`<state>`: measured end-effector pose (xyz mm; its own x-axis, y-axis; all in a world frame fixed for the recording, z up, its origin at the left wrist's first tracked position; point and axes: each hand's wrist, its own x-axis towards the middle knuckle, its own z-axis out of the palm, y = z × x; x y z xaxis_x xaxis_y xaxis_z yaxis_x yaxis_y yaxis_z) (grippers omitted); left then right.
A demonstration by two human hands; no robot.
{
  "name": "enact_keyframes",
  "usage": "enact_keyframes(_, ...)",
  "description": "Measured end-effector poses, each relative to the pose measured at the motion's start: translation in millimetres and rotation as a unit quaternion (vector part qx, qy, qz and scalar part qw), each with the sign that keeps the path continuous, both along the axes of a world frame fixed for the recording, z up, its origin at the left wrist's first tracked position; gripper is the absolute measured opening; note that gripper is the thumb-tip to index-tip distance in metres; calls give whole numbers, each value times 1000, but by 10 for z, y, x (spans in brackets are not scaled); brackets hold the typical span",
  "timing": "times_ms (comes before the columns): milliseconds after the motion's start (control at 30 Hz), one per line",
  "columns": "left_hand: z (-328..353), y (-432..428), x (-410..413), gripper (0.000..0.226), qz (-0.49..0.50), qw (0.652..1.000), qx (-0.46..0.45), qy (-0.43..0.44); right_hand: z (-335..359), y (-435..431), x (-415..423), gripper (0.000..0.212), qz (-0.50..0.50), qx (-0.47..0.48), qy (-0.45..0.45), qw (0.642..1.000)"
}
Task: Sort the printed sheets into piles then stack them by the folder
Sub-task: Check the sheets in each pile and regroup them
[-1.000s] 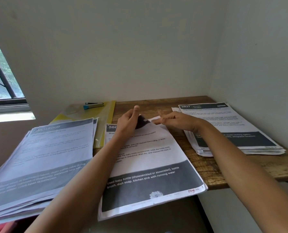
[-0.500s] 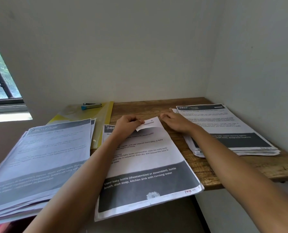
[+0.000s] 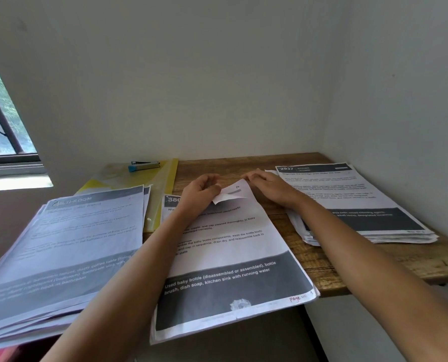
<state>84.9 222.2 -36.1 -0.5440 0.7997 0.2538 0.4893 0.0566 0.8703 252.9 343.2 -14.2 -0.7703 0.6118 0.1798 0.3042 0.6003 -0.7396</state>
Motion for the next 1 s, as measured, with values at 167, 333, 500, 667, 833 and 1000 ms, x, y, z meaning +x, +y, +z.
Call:
enact_keyframes(167, -8, 8, -8, 35, -13, 1000, 0, -2, 51, -36, 24, 34, 31, -58, 55, 996)
enact_keyframes(333, -39, 38, -44, 43, -29, 999, -14, 13, 113, -133, 81, 48, 88, -86, 42, 992)
enact_keyframes(500, -26, 39, -26, 55, -43, 999, -5, 15, 131, -191, 112, 52, 155, -61, 4, 986)
enact_keyframes(667, -57, 49, -70, 56, -35, 999, -11, -4, 125, -174, 114, 56, 166, -5, -62, 984)
enact_keyframes(833, -111, 125, -146, 23, -39, 998, -52, 0, 40, -38, 53, 57, 71, -19, 9, 997)
enact_keyframes(1000, -151, 161, -181, 23, -47, 998, -44, -20, -56, 34, 45, 51, -22, 44, -80, 996)
